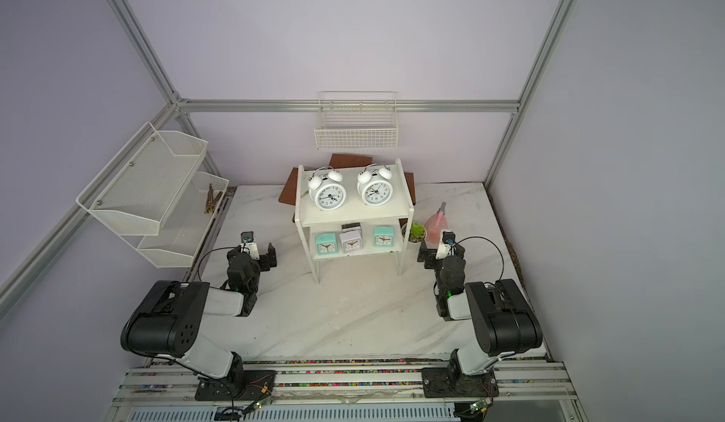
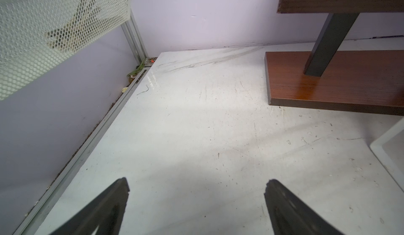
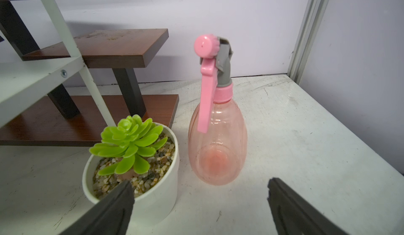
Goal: Place the alarm clocks on the shelf by style
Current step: Reset both arms
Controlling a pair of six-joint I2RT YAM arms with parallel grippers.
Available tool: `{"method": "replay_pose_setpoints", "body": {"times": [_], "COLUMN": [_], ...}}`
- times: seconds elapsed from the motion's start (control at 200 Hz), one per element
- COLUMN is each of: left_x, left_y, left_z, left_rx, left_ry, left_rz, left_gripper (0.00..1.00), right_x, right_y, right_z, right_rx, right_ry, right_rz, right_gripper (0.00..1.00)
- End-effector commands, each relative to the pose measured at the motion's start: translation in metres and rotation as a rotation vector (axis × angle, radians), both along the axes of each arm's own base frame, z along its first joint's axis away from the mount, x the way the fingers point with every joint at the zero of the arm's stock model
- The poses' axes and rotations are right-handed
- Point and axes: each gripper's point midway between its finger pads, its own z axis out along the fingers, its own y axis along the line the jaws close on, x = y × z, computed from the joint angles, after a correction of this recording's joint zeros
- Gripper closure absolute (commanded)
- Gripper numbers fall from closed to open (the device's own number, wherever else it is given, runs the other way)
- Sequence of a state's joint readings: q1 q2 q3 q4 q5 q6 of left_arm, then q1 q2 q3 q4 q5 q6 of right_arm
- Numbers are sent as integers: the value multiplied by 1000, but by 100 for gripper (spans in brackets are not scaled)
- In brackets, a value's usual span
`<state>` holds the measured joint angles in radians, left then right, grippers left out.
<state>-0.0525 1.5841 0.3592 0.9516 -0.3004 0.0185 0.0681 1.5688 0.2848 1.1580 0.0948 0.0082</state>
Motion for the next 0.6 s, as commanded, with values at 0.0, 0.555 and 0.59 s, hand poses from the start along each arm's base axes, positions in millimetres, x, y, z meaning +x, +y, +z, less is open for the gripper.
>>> {"method": "replay_pose_setpoints", "body": {"times": [0.0,0.555,0.59], "left_x": [3,3,3], "left_y": [5,4,4], "left_z": [13,13,13], "left_rx": [-14,-14,-14], "left_ry": [-43,-43,-44], "left_rz": [21,20,19], "left_gripper": [0,0,0], "right_x": [-3,6,4], "right_y": [7,-11,-11], "right_z": [6,2,4], "right_rx": [-21,6,7], "right_ry": [-34,5,-17], "right_rz": [48,-69,-66], "right_gripper": [0,1,0]}}
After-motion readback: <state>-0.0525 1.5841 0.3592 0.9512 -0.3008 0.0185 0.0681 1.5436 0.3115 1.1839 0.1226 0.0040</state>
